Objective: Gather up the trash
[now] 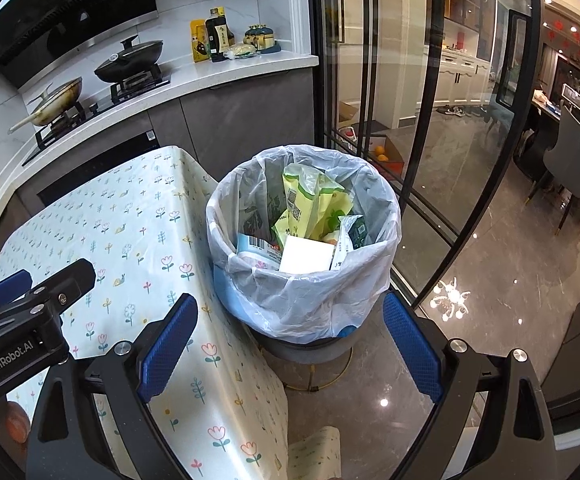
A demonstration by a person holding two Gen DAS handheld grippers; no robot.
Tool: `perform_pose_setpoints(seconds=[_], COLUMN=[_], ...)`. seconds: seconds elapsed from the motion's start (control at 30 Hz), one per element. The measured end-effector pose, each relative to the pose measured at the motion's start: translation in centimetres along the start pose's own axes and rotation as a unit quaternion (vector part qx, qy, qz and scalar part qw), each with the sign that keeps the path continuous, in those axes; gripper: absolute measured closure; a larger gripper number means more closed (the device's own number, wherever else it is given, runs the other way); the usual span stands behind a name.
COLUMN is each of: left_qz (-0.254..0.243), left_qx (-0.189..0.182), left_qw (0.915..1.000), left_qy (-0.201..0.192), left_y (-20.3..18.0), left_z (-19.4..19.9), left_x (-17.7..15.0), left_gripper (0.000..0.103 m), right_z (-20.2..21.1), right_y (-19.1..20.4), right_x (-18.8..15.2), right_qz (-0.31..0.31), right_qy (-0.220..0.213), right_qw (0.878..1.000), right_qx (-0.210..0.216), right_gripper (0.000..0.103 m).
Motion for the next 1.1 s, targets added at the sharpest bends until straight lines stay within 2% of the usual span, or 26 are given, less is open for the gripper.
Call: perform_pose_setpoints(seconds=[0.27,0.6,1.1], left_qz=[0.016,0.005,0.008], left_qx=[0.015,0.028,0.031], left_qw=[0.9996,0.9993,0.9989], left_qy=[0.016,0.024,0.035], left_y=[1.2,1.8,2.0], left_z=[-0.6,-0.4,-0.8], left_x=[0.0,-0.2,-0.3], left_gripper=[0.009,0.009,0.009], right_z=[-0.3,-0.1,-0.3], right_y=[0.8,1.4,1.7], right_x=[0.2,0.1,0.2], right_qz=[0.010,0.019,0.026], right_qy=[0.006,0.007,0.010], right_qw=[1.000,1.000,1.000], right_qx=[0.004,0.004,0.002], right_gripper=[0.013,0.013,0.013])
Point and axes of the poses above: each gripper's, at about its wrist camera, not at the fingertips, and z roughly against the way its jaws point, y to its left, x to its top, the point moved 2 cm from there along -z, roughly the way its jaws point, and after that the axes turned 11 degrees about -z, right-handed, at the moved point
